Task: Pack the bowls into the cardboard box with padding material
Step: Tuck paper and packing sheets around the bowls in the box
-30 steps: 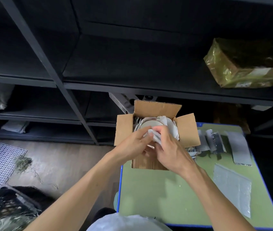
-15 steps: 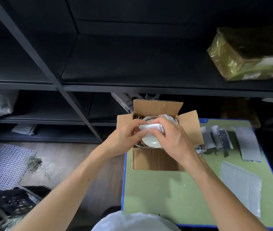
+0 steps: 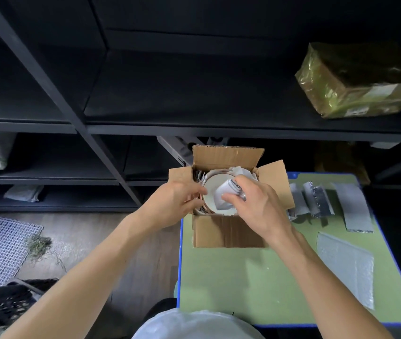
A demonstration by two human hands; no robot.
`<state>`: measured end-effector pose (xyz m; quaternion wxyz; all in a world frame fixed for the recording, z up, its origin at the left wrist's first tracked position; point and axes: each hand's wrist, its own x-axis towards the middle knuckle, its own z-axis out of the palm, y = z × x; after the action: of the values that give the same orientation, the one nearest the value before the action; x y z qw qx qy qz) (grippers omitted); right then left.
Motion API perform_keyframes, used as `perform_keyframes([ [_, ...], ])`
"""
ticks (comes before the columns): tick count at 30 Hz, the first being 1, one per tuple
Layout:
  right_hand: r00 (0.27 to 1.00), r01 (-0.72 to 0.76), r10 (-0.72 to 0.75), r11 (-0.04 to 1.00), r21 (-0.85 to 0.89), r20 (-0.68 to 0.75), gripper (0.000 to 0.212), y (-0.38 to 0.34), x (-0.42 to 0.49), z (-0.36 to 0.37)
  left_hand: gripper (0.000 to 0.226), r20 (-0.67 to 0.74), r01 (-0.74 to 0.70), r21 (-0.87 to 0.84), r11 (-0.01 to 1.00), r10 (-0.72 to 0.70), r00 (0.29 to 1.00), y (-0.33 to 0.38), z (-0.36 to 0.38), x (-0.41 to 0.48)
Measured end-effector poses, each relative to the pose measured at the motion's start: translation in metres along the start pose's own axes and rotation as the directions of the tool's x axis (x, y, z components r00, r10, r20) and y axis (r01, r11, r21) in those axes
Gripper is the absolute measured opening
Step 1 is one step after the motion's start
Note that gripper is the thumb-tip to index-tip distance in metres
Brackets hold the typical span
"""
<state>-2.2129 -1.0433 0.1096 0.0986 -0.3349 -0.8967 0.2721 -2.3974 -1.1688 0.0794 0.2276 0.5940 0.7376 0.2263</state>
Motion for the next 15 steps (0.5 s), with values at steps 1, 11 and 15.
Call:
perform_keyframes([
  [1,1.000,-0.011,0.011,1.000,-0.008,-0.007,0.029,0.002,-0.001,-0.001,0.026,0.021,-0.036,0.058,0.998,0.035,0.999,-0.004,-0.002,-0.001],
  [11,0.997,-0.044,0.045,0.999,0.011,-0.064,0.025,0.009,-0.015,0.000,0.011,0.382,-0.231,0.333,0.914,0.093,0.920,-0.002,-0.006,0.040],
  [15,0.998,-0.044,0.045,0.999,0.031,-0.047,0.019,0.015,-0.019,-0.002,0.015,0.378,-0.322,0.379,0.868,0.173,0.910,-0.003,0.001,0.051],
])
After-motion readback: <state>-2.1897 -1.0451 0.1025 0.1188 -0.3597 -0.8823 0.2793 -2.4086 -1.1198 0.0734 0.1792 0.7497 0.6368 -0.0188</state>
